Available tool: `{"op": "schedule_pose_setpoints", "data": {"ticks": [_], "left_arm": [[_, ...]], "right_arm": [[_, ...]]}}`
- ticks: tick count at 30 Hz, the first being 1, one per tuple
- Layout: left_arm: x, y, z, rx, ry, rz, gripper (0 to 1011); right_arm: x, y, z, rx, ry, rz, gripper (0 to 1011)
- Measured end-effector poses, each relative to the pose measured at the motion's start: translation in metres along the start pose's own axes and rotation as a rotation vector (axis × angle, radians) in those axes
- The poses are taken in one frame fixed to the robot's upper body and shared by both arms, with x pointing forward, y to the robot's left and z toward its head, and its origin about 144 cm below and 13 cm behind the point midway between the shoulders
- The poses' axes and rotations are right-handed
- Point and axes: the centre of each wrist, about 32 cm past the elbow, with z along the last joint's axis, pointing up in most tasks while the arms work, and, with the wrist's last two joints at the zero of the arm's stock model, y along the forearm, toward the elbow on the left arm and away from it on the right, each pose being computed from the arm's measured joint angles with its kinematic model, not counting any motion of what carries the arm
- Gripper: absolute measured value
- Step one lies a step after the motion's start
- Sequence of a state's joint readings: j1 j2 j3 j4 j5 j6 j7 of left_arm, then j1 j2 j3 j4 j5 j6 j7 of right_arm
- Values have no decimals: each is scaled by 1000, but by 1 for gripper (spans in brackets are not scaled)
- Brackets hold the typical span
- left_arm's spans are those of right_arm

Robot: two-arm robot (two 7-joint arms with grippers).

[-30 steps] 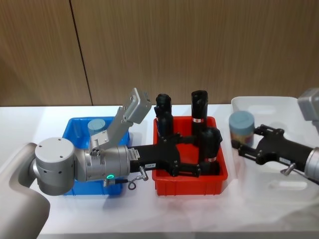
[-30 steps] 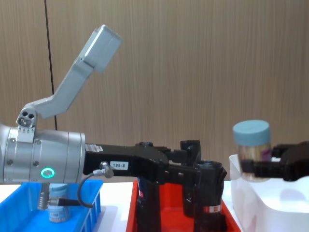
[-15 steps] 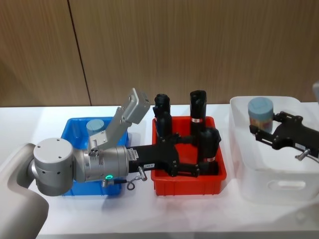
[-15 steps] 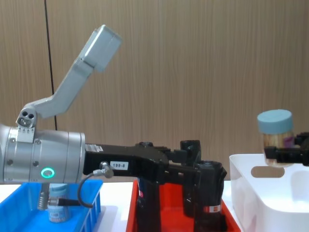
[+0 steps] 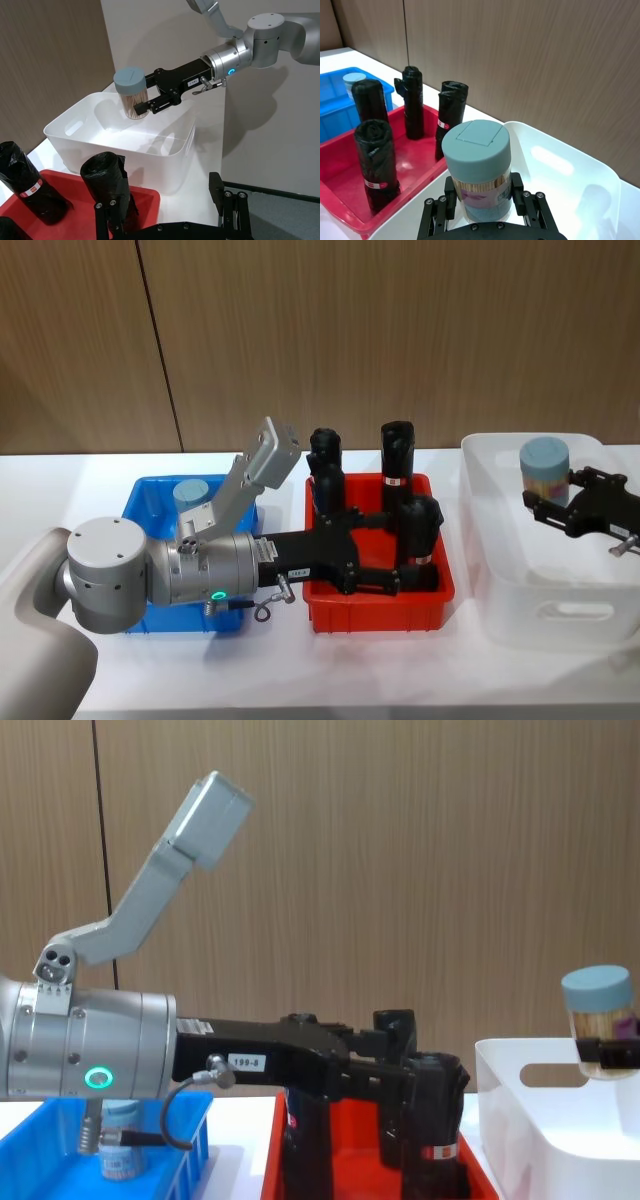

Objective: Pick the cotton swabs from the blue box and place them into the white box.

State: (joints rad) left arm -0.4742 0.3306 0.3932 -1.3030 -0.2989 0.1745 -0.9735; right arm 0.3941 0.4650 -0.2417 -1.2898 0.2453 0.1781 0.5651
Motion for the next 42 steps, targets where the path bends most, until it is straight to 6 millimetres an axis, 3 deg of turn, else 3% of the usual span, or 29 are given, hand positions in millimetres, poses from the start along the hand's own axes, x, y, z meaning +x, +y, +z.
{"op": "schedule_pose_setpoints", "data": {"ticks": [3,15,33,42], "left_arm": [[0,0,0,0,0,0,1004],[0,0,0,0,0,0,1004],[0,0,0,0,0,2,1004],[-6,-1,-1,-2,-14,55,1004]], "right_arm": [[2,1,-2,-10,3,-4,654],[6,3,-7,-22,9,-4,1000],[4,2,-6,-9,-2,-3,1002],[-15,2,-8,25,1,-26,1002]]}}
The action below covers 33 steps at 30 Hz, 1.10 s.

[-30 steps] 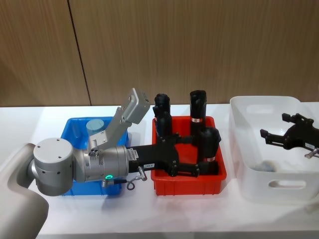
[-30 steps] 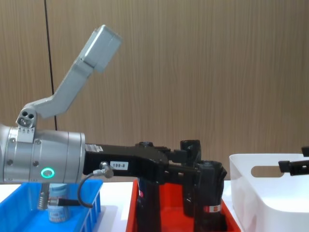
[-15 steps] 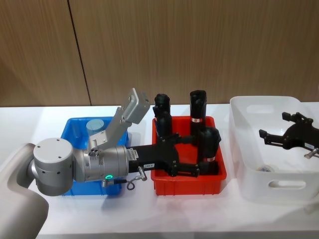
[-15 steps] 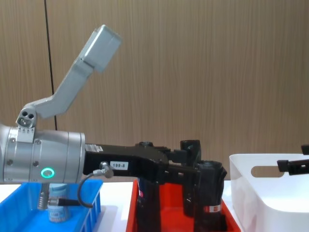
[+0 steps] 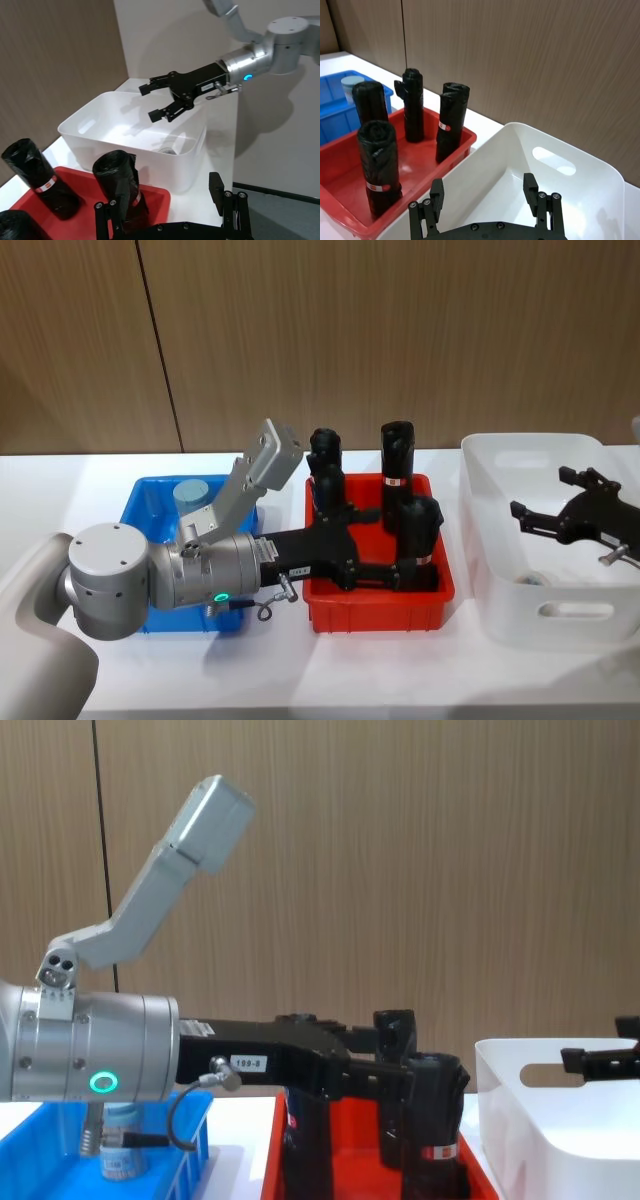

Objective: Pick the cotton swabs from the blue box and place them into the white box.

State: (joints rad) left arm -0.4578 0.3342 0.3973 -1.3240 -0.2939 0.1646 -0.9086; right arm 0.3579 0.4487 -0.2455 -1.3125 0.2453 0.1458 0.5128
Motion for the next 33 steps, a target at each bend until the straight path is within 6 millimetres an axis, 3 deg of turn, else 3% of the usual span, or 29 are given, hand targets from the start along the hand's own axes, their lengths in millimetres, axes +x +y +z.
{"op": "schedule_pose_setpoints", "data": {"ticks": [33], "left_arm": [[-39,-4,-4,-45,-100,358,1004]], "right_arm": [[-113,-30,2,230,105,-215,1002]]}}
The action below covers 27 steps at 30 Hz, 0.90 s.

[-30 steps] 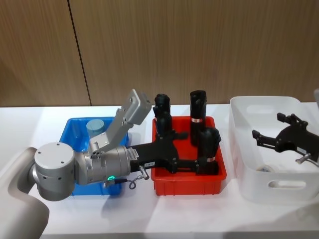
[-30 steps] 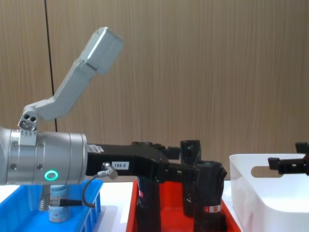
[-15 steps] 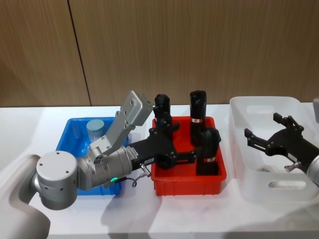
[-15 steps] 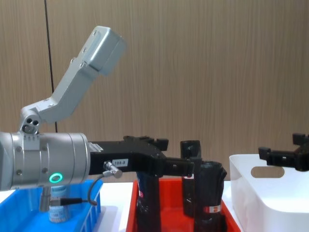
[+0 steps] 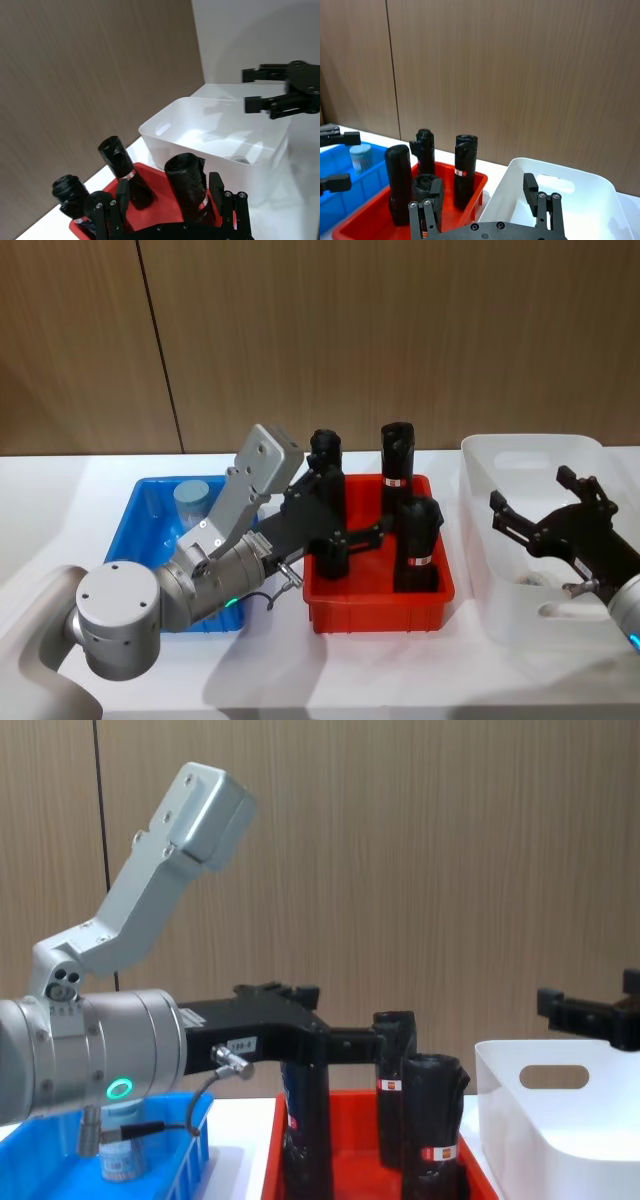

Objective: Pick the cotton swabs from the blue box and place them into the white box.

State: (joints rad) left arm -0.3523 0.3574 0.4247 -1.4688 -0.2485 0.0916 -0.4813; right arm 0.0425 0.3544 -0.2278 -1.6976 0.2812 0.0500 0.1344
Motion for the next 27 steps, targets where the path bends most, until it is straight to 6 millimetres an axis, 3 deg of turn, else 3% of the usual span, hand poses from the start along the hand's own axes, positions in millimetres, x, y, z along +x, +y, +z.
{"op": "schedule_pose_setpoints", "data": {"ticks": [8,27], "left_arm": [[-10,3,1,-19,-19,92,1004],[-33,11,2,-72,-50,297,1004]], "right_arm": [[-14,-11,4,32,29,-43,1001],[-16,-12,4,36,33,-49,1002]]}}
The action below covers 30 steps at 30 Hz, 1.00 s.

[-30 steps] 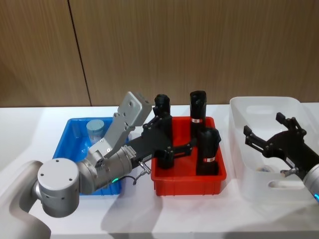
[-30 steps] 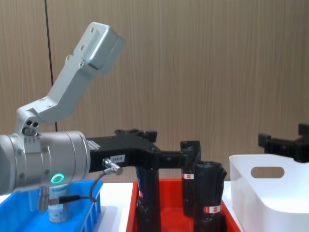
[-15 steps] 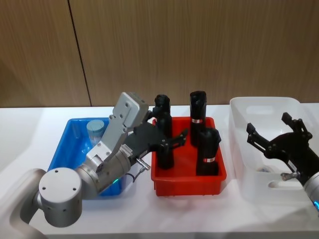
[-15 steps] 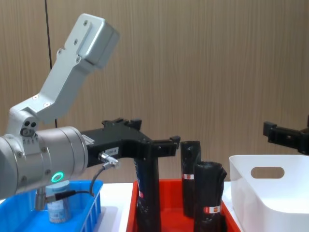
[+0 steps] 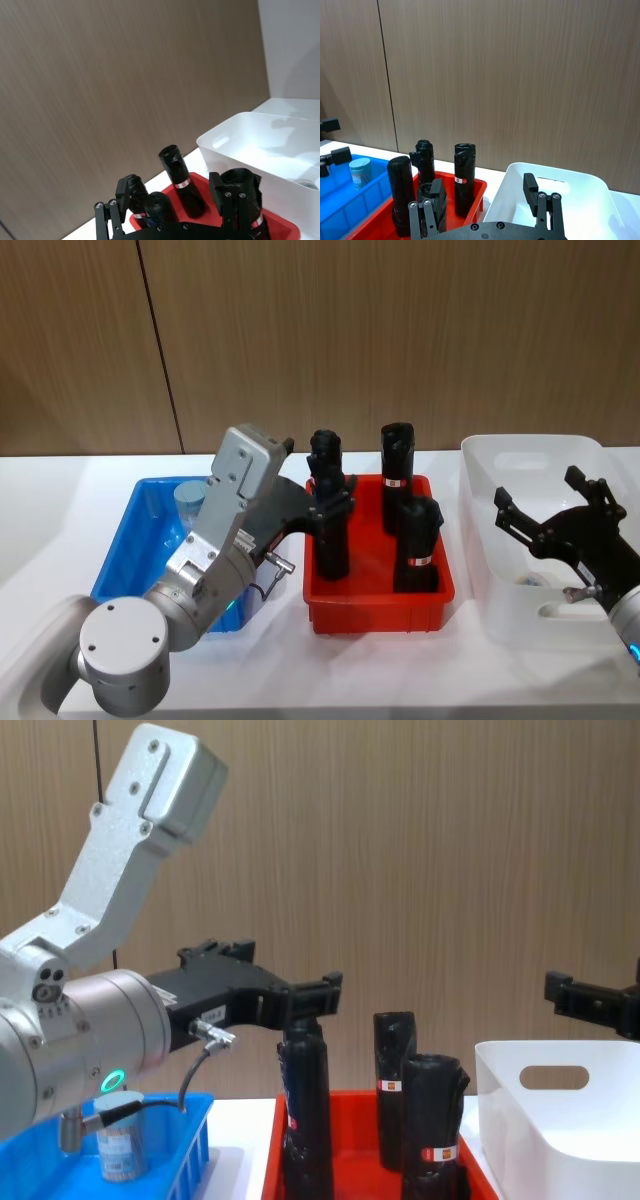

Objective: Pick the cotton swabs from the blue box and place them into the white box.

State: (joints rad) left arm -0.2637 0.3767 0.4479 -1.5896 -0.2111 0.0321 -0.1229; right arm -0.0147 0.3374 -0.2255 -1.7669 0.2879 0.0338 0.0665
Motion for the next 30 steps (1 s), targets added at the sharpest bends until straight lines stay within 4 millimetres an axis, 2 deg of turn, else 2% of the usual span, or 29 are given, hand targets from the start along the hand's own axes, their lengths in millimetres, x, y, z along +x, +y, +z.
{"op": "schedule_pose_setpoints", "data": {"ticks": [10,30], "left_arm": [[-8,6,2,-25,-7,82,1004],[-9,6,2,-28,-7,93,1004]], "right_arm": [[0,0,0,0,0,1,1001],[0,0,0,0,-1,1,1001]]}}
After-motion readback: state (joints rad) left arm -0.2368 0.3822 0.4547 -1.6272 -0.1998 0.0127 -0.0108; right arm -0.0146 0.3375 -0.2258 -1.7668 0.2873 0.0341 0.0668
